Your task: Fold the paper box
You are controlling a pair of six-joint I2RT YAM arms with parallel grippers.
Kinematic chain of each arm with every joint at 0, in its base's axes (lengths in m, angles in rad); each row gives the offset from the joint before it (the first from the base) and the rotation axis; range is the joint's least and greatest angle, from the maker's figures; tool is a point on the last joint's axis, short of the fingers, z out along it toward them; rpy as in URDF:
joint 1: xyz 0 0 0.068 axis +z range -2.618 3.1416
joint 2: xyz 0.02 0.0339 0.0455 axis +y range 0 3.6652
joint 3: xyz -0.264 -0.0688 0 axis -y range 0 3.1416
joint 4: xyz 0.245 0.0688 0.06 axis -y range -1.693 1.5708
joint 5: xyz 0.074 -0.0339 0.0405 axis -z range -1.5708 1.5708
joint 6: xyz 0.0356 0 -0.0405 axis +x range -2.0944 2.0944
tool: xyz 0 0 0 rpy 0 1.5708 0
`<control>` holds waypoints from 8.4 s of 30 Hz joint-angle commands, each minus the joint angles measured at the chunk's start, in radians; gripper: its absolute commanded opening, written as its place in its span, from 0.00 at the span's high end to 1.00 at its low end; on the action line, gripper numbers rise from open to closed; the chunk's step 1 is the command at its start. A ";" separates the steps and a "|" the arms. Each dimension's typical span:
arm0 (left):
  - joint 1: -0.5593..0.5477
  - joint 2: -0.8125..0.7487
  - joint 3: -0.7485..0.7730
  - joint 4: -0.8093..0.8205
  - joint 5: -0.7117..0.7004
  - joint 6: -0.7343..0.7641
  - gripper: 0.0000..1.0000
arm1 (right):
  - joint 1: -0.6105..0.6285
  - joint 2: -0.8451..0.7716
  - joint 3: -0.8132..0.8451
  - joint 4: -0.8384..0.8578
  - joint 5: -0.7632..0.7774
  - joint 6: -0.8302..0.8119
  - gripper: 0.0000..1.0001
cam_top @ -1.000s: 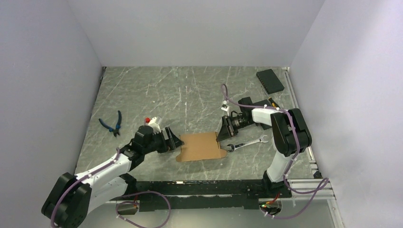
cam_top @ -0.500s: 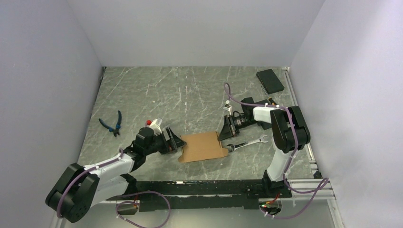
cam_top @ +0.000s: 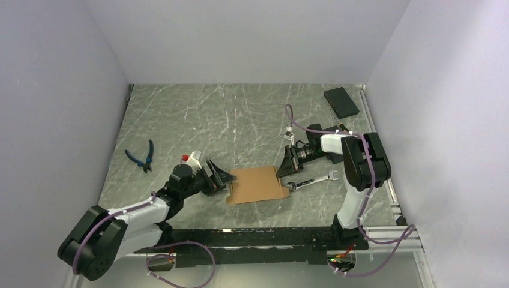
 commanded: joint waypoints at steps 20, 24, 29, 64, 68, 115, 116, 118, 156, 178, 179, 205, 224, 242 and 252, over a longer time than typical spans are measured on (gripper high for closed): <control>-0.106 0.263 -0.011 0.345 -0.090 -0.277 0.20 | -0.016 0.023 0.026 0.033 0.078 -0.043 0.73; -0.109 0.260 -0.013 0.352 -0.104 -0.292 0.34 | -0.016 0.014 0.029 0.028 0.059 -0.054 0.68; -0.110 0.222 -0.017 0.321 -0.123 -0.298 0.52 | -0.020 -0.018 0.045 0.006 0.030 -0.081 0.58; -0.107 0.082 0.190 -0.169 -0.132 -0.797 0.65 | 0.442 -0.777 -0.262 0.208 0.486 -1.036 0.00; -0.107 0.117 0.196 -0.115 -0.115 -0.822 0.64 | 0.490 -0.758 -0.290 0.317 0.597 -1.007 0.00; -0.106 -0.043 0.142 -0.143 -0.146 -0.758 0.18 | 0.594 -0.610 -0.288 0.507 0.772 -0.847 0.46; -0.103 -0.069 0.144 -0.172 -0.154 -0.739 0.14 | 0.586 -0.612 -0.282 0.502 0.760 -0.835 0.46; -0.095 -0.125 0.147 -0.233 -0.168 -0.697 0.11 | 0.571 -0.613 -0.270 0.494 0.731 -0.804 0.46; -0.023 -0.457 0.248 -0.711 -0.195 0.073 0.00 | 0.173 -0.084 -0.004 0.780 -0.091 0.541 0.50; -0.020 0.305 0.640 -0.669 -0.179 0.238 0.00 | 0.153 0.182 0.004 0.802 -0.013 0.695 0.47; -0.021 0.326 0.662 -0.688 -0.187 0.248 0.01 | 0.152 0.184 0.006 0.794 -0.009 0.691 0.46; -0.084 0.667 0.917 -0.986 -0.276 0.322 0.11 | 0.082 0.084 0.122 0.426 0.200 0.372 0.25; -0.085 0.707 0.942 -0.983 -0.249 0.346 0.11 | 0.127 0.027 0.195 0.249 0.371 0.113 0.93; -0.053 0.690 0.918 -0.950 -0.196 0.370 0.11 | 0.227 0.081 0.242 0.191 0.265 0.118 0.93; -0.017 0.713 0.933 -0.974 -0.164 0.482 0.12 | 0.093 -0.187 0.202 0.097 0.395 -0.218 0.71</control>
